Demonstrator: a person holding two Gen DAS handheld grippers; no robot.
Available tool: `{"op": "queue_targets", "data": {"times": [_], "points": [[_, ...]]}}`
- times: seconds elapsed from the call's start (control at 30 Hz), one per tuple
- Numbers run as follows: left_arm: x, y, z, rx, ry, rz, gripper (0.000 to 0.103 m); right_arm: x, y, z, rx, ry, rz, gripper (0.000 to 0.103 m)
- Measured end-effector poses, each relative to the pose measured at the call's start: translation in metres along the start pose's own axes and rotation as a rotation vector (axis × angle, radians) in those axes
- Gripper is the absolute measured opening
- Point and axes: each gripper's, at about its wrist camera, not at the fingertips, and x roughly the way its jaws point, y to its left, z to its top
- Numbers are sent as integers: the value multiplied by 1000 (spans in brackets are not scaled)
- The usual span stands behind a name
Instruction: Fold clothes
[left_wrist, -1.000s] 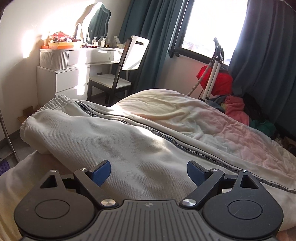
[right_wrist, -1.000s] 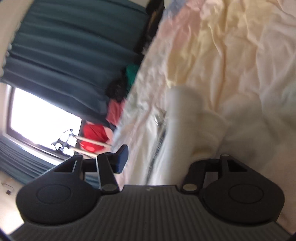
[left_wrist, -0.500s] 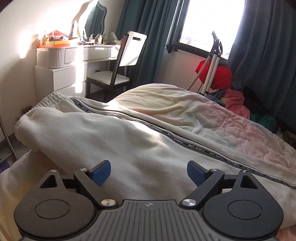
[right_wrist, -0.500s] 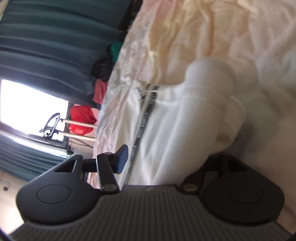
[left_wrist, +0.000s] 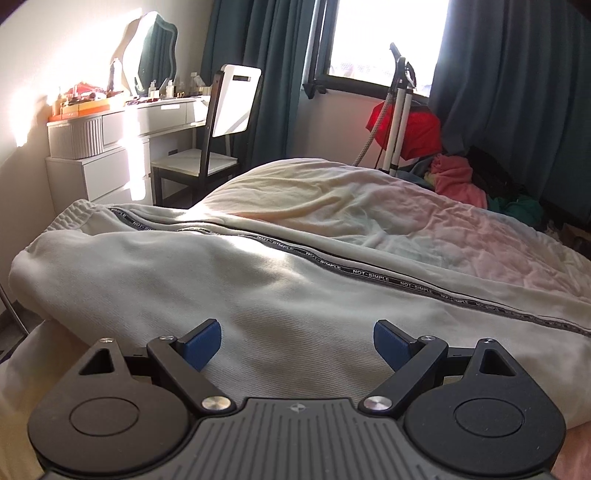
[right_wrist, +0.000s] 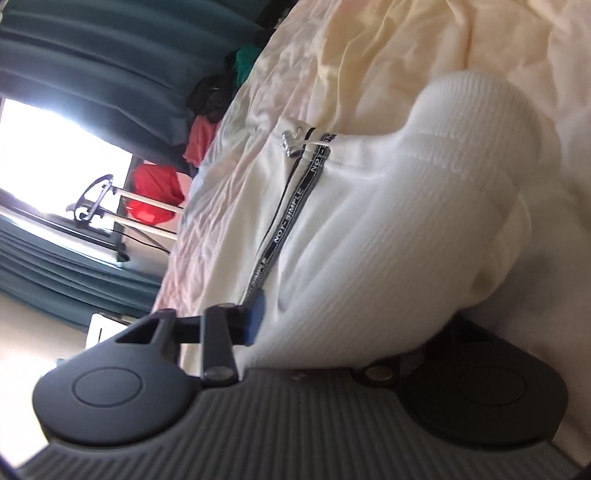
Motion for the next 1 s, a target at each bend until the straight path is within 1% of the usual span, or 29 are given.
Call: {"op": "queue_targets", "data": {"times": [0.03, 0.13, 0.2, 0.27, 0.37, 0.47, 0.57, 0.67, 0.77, 0.87, 1.0], "points": [[3, -3, 0, 18, -9, 3, 92, -1, 0, 0, 12, -7, -5, 17], [16, -12, 2, 59, -17, -3, 92, -8, -2, 1, 46, -49, 8, 11], [28, -19, 3, 83, -13, -8, 92, -15, 1, 2, 37, -95, 16, 11], [43, -24, 3, 94, 6, -17, 92, -21, 5, 6, -5, -120, 51, 10], [66, -30, -3, 121, 58, 15, 93, -23, 16, 8, -79, -127, 43, 10], [83, -34, -11, 158, 111, 39, 97, -25, 16, 7, -73, -138, 34, 10], [87, -35, -13, 170, 128, 39, 98, -24, 22, 8, -80, -149, 15, 10], [89, -36, -14, 185, 137, 41, 99, -26, 32, 5, -153, -171, -13, 10], [89, -38, -16, 201, 139, 48, 100, -31, 45, 1, -222, -207, -19, 10], [88, -39, -15, 201, 138, 49, 100, -36, 60, -5, -321, -237, -41, 10], [87, -40, -14, 200, 144, 50, 100, -39, 72, -10, -409, -267, -55, 10]]}}
